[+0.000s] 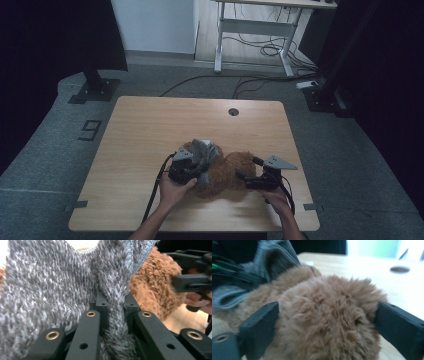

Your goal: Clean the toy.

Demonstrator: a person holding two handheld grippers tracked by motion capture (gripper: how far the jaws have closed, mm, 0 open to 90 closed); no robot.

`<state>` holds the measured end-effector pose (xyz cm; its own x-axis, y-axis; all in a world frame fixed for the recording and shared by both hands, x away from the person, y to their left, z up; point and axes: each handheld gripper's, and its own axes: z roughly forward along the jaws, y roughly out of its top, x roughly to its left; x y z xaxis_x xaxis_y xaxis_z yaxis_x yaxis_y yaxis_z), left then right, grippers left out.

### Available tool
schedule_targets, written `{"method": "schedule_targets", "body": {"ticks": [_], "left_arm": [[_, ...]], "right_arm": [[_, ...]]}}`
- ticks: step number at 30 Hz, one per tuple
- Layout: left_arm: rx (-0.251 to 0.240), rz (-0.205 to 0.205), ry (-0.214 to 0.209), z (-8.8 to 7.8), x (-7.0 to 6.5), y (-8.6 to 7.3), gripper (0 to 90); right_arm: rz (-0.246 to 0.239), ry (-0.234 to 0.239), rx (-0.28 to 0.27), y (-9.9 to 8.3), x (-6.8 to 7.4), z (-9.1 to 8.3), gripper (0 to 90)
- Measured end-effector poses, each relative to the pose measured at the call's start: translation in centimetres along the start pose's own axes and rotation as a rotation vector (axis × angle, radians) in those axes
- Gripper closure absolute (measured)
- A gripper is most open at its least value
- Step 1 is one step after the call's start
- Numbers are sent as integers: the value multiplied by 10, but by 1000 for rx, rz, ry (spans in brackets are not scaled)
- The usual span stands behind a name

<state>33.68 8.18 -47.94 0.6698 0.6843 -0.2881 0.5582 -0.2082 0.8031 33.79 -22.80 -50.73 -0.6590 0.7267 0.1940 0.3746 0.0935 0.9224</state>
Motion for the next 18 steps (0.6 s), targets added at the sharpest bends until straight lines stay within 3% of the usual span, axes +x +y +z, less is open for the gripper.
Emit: {"method": "schedule_targets", "body": {"ticks": [3,5,9,11,14,18], "left_arm": [[-9,1,-7,-2,-2,-4,789],[-11,2,-10,-3,-2,-5,789],[-8,-6,-20,-6,-4,-1,787],[-1,2,-21,-7,-7,5,785],[1,25,-24,-7,-16,20,782],[-2,74,-54,4,-39,44,782]], "right_arm": [[34,18,86,-6,-1,13,0],[41,30,110,-11,0,18,4],[27,29,122,-14,3,16,209],[-5,25,123,-16,8,14,304],[-48,13,114,-19,11,11,377],[-83,8,99,-22,13,9,406]]}}
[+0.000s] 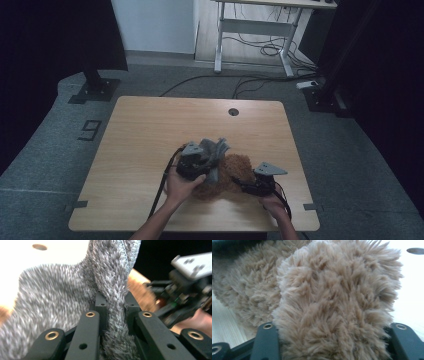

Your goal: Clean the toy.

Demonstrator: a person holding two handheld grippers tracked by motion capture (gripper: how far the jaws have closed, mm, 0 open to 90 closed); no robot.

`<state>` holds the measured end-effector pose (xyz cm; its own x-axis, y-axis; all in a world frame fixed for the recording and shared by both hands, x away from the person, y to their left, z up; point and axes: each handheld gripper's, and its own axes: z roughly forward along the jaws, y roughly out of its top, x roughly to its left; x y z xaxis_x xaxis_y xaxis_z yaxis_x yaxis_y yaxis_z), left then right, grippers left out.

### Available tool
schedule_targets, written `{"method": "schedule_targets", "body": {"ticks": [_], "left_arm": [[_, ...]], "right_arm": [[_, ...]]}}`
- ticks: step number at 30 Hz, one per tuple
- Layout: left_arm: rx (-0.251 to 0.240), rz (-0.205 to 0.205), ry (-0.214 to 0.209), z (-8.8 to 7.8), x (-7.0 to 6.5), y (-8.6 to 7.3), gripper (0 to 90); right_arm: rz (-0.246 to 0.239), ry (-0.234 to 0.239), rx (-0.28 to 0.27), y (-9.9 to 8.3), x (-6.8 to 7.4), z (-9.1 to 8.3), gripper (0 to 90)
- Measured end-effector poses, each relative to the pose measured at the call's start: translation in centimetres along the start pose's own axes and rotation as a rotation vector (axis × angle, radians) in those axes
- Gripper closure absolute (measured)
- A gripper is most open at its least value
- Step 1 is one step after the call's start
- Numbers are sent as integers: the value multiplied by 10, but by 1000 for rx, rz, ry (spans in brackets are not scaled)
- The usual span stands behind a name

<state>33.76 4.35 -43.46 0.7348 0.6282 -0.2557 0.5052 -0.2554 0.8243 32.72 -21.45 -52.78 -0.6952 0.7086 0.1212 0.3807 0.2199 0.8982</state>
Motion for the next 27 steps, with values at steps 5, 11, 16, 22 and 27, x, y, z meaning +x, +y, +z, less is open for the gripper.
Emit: {"method": "schedule_targets", "body": {"ticks": [5,11,16,22,27], "left_arm": [[70,57,-7,44,-30,29,779],[155,101,39,83,-41,24,777],[146,120,72,69,-34,15,781],[158,81,130,48,-8,5,782],[115,56,151,20,11,-1,782]], "right_arm": [[-41,-19,-13,-2,4,-1,413],[-71,-45,-16,-5,7,-2,421],[-90,-58,-12,-6,9,-2,425],[-91,-61,-17,-7,9,-2,426],[-91,-64,-22,-7,9,-2,426]]}}
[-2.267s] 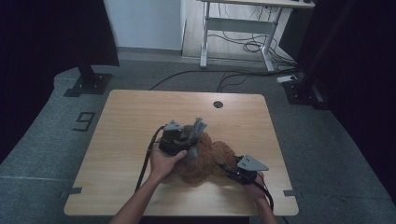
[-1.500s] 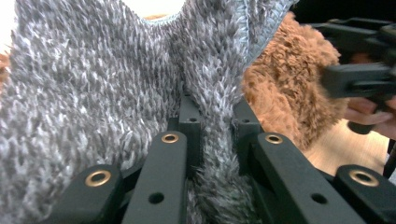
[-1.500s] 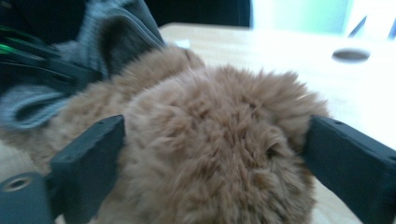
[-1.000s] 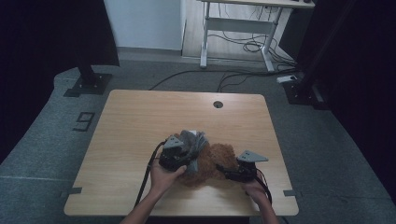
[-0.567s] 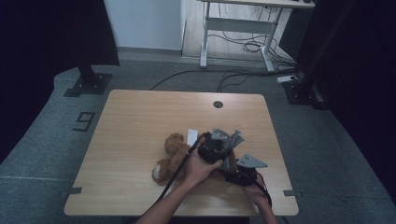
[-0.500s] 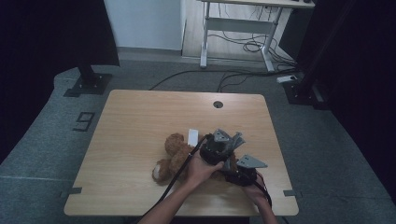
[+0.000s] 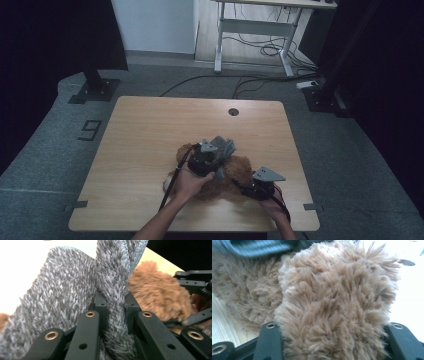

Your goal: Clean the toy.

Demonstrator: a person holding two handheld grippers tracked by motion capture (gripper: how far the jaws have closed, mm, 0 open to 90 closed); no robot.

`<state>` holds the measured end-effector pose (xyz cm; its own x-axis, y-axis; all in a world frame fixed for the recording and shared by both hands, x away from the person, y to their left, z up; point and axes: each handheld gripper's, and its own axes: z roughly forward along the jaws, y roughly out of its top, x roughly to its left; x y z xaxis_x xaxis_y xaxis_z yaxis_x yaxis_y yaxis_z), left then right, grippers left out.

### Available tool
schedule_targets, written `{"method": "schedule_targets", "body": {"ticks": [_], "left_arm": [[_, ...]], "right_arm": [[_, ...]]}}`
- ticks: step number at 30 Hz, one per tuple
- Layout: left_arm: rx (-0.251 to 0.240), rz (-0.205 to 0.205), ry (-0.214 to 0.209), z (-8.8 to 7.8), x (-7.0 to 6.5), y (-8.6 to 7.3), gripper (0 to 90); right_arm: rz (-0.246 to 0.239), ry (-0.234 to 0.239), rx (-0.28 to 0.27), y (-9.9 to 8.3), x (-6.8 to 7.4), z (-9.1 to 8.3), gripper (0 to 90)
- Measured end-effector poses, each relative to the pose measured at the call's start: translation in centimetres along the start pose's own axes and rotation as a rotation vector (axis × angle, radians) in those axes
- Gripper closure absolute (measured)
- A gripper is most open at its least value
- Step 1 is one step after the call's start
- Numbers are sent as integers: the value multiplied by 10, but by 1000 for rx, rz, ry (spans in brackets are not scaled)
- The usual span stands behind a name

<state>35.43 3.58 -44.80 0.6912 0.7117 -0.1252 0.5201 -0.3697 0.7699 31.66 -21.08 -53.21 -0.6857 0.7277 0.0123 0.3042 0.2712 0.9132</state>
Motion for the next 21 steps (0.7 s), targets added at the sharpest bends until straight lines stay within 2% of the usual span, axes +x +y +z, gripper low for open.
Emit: {"method": "schedule_targets", "body": {"ticks": [2,4,7,10,13,15,18,21], "left_arm": [[-10,-26,14,-8,12,-4,782],[-7,-70,9,-18,29,-10,781],[7,-99,44,-28,48,-18,781],[39,-144,38,-32,68,-28,781],[60,-178,68,-31,83,-38,780],[68,-206,68,-33,94,-43,780],[40,-211,51,-40,93,-40,780],[-1,-150,36,-50,76,-21,780]], "right_arm": [[-2,-1,-3,0,0,0,426],[-4,-2,-3,0,0,0,426],[-5,-4,-1,0,1,0,426],[-5,-5,-5,-1,1,0,426],[-8,-8,-4,0,1,0,426],[-9,-9,-5,0,1,0,426],[-12,-8,-6,-1,1,0,426],[-16,-10,-7,-1,1,0,426]]}}
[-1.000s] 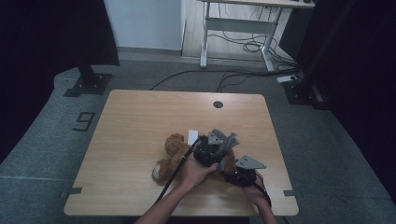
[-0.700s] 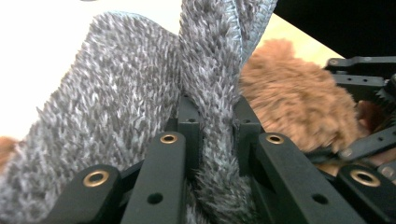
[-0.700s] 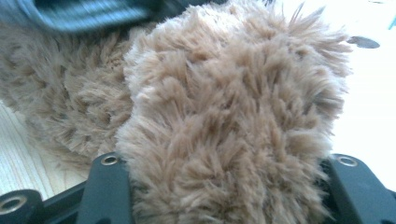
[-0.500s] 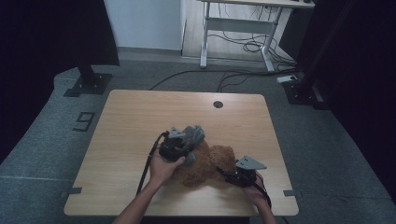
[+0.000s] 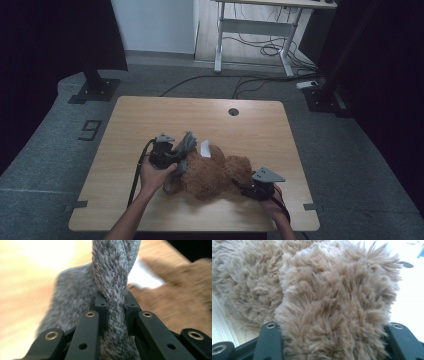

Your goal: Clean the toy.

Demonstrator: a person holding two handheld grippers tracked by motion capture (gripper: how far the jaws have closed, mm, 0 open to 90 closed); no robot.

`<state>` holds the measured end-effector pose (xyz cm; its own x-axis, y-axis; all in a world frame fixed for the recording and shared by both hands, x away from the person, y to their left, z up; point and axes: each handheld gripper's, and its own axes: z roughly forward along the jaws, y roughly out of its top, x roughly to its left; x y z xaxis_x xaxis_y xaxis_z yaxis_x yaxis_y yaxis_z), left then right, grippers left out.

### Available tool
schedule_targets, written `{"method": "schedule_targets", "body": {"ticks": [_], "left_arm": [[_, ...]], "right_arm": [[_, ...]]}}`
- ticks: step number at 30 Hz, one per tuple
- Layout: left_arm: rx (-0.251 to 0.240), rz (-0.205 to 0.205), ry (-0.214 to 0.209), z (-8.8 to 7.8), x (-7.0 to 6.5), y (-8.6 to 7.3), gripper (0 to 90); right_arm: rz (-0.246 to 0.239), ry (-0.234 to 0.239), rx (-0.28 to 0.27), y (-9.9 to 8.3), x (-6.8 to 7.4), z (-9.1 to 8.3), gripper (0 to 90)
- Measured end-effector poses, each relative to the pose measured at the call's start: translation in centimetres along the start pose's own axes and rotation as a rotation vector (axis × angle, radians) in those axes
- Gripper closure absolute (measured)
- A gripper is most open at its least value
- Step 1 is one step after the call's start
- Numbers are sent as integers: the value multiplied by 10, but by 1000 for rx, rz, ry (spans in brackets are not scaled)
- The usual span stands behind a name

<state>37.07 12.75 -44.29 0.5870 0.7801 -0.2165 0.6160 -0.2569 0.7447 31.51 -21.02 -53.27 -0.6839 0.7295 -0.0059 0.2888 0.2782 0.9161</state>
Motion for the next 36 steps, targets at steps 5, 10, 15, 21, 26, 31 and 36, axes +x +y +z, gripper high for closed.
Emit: {"method": "schedule_targets", "body": {"ticks": [5,10,15,21,26,31,36], "left_arm": [[-28,124,-67,6,-57,36,780],[51,197,-114,48,-103,58,780],[150,243,-116,93,-127,53,779],[159,227,-54,92,-110,48,779],[135,122,-98,78,-72,40,781],[101,91,-20,55,-40,36,780],[144,38,39,44,-1,20,780]], "right_arm": [[-6,-2,0,0,1,-1,426],[-9,-1,-4,-1,1,-1,425],[-7,2,-4,-1,0,-1,425],[-6,2,1,-2,0,-1,425],[2,1,-1,-1,1,-1,425],[9,2,-3,-2,0,-1,425],[10,4,-1,-1,-1,-1,425]]}}
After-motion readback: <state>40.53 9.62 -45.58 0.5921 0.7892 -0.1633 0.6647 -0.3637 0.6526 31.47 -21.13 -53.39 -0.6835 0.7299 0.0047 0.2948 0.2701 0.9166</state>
